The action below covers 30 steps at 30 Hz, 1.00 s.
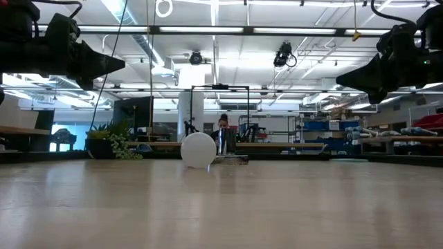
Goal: Screw lightbulb
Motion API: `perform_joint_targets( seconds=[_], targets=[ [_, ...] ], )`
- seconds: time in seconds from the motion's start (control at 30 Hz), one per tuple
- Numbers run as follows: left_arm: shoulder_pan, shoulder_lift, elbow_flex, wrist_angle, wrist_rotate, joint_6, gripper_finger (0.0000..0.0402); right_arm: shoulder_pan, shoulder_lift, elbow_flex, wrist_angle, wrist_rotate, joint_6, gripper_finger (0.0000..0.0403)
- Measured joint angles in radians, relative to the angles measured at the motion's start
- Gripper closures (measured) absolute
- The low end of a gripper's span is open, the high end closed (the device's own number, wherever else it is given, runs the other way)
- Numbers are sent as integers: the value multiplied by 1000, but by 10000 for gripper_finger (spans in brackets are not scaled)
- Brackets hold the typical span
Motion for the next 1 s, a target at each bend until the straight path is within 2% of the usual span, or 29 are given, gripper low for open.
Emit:
perform_joint_targets(
  seconds=[0.37,0.53,0.6,0.7,1.0],
  targets=[
    [0,0,0,0,0,0,398,-1,0,0,98,32,-65,383],
    [0,0,0,0,0,0,398,0,0,0,111,26,79,383],
    [0,0,0,0,0,0,398,5,10,0,106,-17,162,379],
    [0,0,0,0,0,0,398,28,45,0,120,-82,257,367],
    [0,0,0,0,0,0,398,168,208,0,355,-80,298,285]
  ],
)
